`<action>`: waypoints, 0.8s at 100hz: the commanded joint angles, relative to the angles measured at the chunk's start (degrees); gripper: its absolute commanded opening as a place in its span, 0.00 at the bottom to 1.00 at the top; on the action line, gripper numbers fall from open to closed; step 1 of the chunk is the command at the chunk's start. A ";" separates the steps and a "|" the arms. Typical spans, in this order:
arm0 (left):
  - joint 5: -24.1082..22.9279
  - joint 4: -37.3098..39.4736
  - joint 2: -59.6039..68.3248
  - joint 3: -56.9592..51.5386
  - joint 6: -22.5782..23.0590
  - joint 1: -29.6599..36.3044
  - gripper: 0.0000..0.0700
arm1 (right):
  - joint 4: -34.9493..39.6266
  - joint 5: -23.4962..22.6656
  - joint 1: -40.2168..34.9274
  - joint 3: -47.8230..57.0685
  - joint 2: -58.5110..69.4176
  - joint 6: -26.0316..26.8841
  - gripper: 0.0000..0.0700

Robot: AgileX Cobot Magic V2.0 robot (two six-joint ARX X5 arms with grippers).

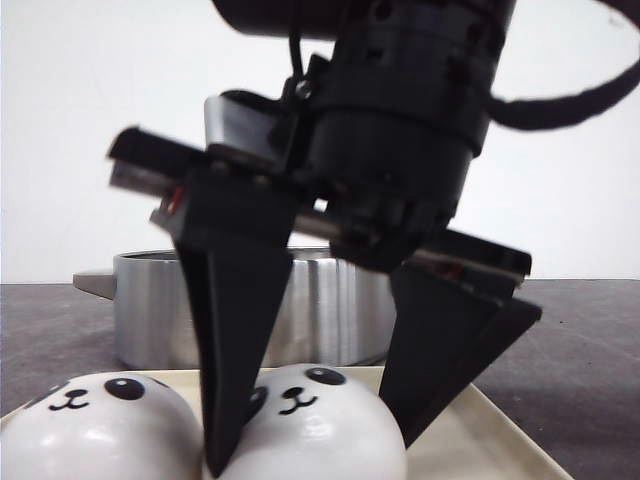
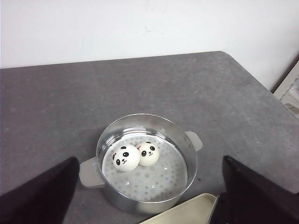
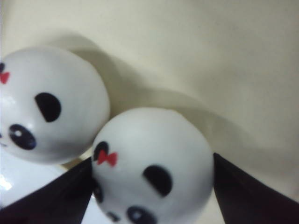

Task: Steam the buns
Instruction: 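Reach the right gripper down and grasp a nearer panda bun, then lift the bun with the right gripper and carry it over the pot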

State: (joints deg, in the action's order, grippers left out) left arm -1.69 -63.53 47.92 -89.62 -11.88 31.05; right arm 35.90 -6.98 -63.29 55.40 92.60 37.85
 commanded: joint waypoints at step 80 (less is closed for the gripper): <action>-0.28 0.50 0.37 -1.05 2.40 0.42 0.85 | -1.14 10.62 1.75 19.71 -15.54 -6.01 0.02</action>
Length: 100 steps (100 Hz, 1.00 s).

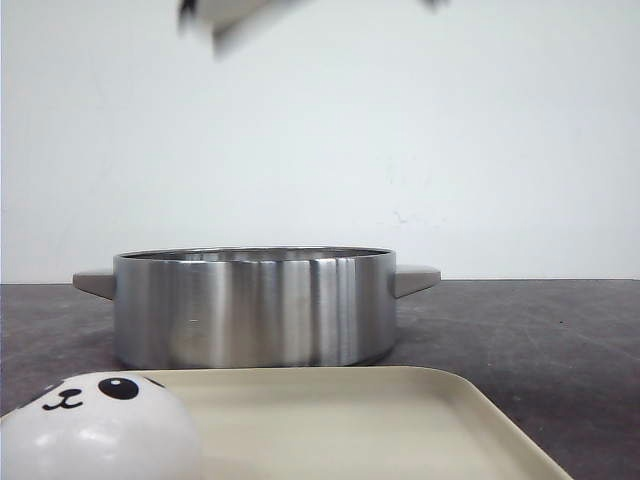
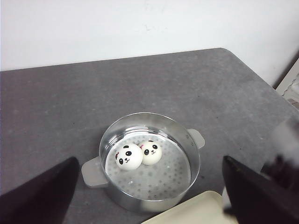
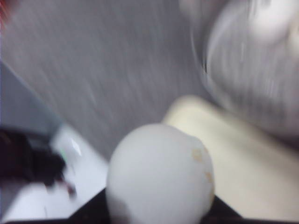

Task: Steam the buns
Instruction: 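Lift the bun with the right gripper and carry it over the pot, then lower the bun beside the others in the pot and open the right gripper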

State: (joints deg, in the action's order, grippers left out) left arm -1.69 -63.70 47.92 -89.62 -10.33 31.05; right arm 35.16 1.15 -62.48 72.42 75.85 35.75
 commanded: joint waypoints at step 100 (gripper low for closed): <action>-0.28 0.33 1.20 -0.94 0.81 0.42 0.85 | -6.36 -12.15 20.41 4.55 29.42 -7.82 0.15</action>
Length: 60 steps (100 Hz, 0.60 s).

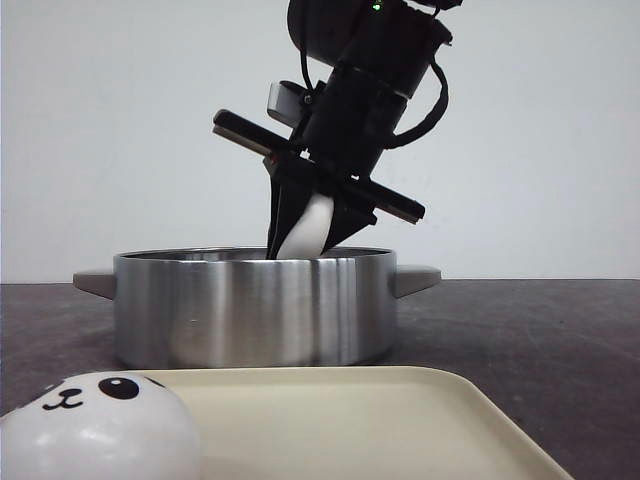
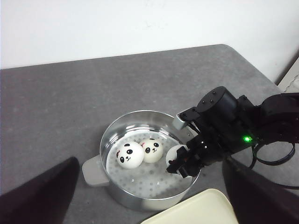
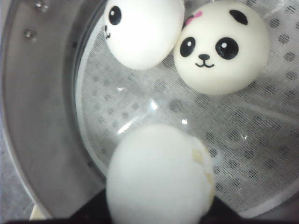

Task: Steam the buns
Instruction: 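Lower the bun beside the others in the pot and open the right gripper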

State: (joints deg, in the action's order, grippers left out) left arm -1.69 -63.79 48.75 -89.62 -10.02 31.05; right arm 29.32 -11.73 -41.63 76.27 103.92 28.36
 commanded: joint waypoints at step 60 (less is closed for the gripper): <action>-0.31 0.44 0.44 -0.94 0.50 0.42 0.85 | -3.26 4.52 -0.15 0.83 1.27 -0.37 0.65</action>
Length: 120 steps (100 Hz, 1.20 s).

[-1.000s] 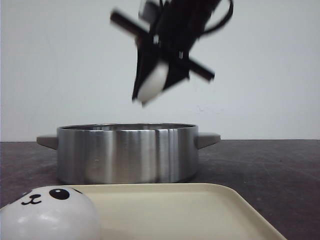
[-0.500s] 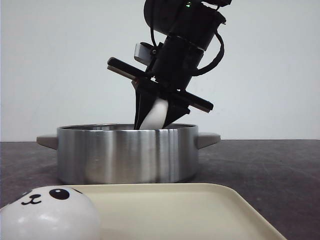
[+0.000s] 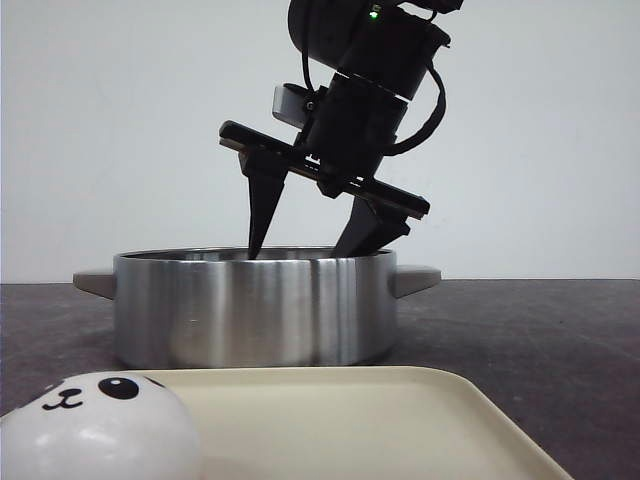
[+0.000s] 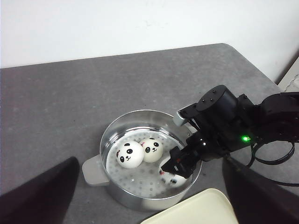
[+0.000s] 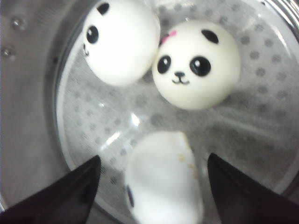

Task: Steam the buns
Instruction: 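Lower the bun beside the others in the pot and open the right gripper, then reach the left gripper down and grasp the last panda bun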

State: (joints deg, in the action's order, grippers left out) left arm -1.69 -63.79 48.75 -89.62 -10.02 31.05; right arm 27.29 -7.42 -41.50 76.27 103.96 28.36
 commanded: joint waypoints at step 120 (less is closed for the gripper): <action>10.97 10.71 11.61 40.41 -16.90 20.37 0.85 | 23.85 22.91 -8.68 24.57 -36.11 -18.32 0.01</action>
State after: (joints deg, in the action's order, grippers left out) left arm 9.08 -54.76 58.28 -48.53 -25.58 49.58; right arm 50.37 15.11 -49.56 99.92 66.76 10.68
